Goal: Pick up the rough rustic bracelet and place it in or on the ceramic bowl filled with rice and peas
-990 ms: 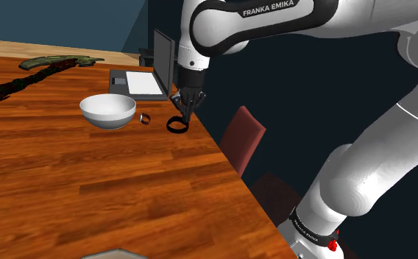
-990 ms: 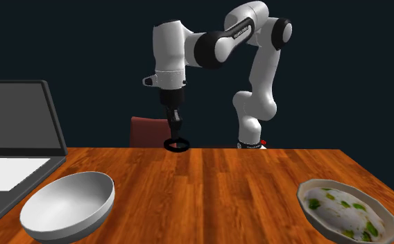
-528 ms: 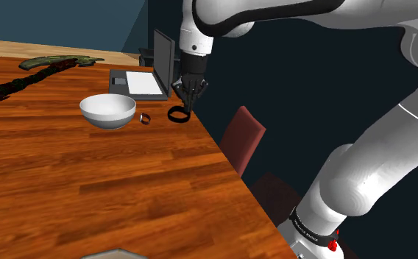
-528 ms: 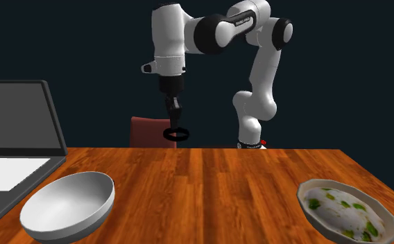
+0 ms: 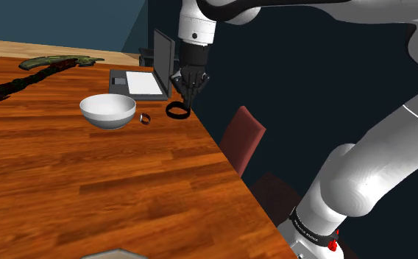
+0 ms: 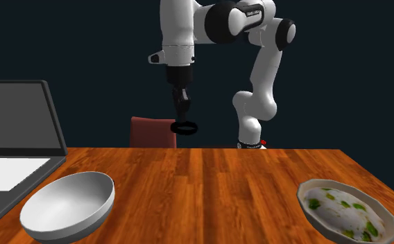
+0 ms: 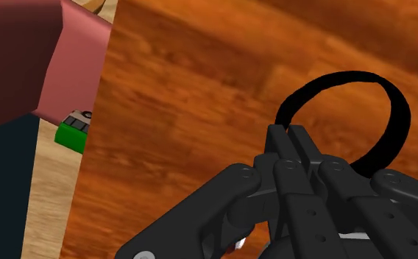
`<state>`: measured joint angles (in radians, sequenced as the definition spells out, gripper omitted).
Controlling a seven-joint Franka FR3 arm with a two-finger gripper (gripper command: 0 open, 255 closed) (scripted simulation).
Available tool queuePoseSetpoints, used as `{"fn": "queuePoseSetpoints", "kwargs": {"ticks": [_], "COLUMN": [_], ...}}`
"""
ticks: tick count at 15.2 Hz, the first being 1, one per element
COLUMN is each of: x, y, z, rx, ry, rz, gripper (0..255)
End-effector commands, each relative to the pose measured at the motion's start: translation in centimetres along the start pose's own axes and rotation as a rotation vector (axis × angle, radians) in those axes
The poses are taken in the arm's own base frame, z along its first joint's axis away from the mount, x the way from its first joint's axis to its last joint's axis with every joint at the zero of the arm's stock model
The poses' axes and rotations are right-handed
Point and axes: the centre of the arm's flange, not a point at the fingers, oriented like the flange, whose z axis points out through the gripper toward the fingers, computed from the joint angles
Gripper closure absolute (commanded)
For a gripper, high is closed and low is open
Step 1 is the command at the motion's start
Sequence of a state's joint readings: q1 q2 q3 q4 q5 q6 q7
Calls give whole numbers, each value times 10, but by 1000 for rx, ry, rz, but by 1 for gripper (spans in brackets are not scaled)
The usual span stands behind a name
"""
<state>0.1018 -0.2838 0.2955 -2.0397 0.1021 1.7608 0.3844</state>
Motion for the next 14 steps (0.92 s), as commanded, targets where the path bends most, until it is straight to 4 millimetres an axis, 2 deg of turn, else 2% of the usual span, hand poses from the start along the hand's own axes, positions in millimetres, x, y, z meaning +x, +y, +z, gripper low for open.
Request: {"fn": "queuePoseSetpoints", "kwargs": {"ticks": [1, 14], "x": [-13, -128], "y": [-19, -147], "z": [1, 1], "rx": [0, 0], "ry": [-1, -1], "rz": [1, 1], "gripper": [255, 255]}}
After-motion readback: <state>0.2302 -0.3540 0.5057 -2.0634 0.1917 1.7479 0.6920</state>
